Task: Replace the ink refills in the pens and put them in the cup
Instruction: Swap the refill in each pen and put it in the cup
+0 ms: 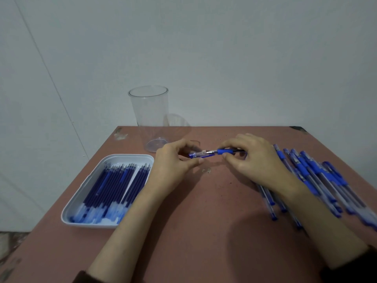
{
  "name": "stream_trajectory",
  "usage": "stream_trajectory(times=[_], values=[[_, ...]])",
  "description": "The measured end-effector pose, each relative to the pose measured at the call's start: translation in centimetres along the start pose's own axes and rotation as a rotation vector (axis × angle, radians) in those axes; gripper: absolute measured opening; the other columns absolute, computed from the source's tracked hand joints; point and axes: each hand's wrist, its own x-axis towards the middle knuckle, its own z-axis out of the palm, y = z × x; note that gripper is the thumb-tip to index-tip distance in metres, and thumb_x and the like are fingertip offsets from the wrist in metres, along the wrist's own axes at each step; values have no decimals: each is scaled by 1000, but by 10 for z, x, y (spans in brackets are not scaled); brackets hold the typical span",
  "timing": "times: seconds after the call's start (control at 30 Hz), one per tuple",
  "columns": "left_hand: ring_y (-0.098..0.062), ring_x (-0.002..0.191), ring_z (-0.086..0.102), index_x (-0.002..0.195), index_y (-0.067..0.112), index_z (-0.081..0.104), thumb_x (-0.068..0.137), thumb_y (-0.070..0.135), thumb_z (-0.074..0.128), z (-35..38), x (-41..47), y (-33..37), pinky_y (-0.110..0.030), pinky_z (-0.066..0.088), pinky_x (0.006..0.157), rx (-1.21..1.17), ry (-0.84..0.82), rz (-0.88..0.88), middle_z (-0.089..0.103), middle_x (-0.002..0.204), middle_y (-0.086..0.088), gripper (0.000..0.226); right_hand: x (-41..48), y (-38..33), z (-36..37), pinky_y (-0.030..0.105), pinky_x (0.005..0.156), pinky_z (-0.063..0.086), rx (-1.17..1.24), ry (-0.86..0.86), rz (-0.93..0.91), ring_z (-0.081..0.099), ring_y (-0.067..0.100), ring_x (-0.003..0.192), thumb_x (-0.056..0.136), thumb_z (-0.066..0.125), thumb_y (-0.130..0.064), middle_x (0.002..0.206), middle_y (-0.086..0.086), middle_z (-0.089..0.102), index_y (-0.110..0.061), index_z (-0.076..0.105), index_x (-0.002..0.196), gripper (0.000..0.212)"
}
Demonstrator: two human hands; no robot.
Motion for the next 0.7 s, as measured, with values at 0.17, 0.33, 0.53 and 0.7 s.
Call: stream_trajectory(times=[0.17, 0.33, 0.53, 0.7], values=[[4, 50, 52, 85, 26, 72, 72, 13, 80, 0, 0, -1, -6, 39, 56, 7, -6, 23, 68, 75, 11, 19, 0, -1, 0, 33, 69, 43, 18, -39, -24, 49, 10, 76, 84, 64, -21, 75, -12, 60, -28, 73, 98, 18], [2, 63, 58, 88, 23, 73, 73, 14, 80, 0, 0, -1, -11, 45, 63, -30, -37, 52, 71, 86, 9, 19, 1, -2, 2, 29, 70, 41, 43, -51, -25, 50, 8, 75, 85, 65, -21, 74, -16, 57, -27, 74, 100, 19], [-18, 75, 67, 87, 21, 73, 73, 11, 80, 4, -2, 3, -29, 54, 72, -150, -54, 74, 73, 86, 1, 18, -1, -9, 5, 28, 67, 36, 168, -42, 16, 50, 6, 73, 87, 53, -48, 69, -14, 59, -29, 74, 84, 28], [-8, 70, 64, 82, 15, 71, 74, -3, 74, 8, -9, 13, -17, 51, 63, -351, -141, 108, 72, 76, 4, 21, -5, -21, 7, 27, 57, 23, 44, -24, 119, 41, 10, 60, 63, 31, -89, 50, -3, 43, -12, 42, 54, 78]])
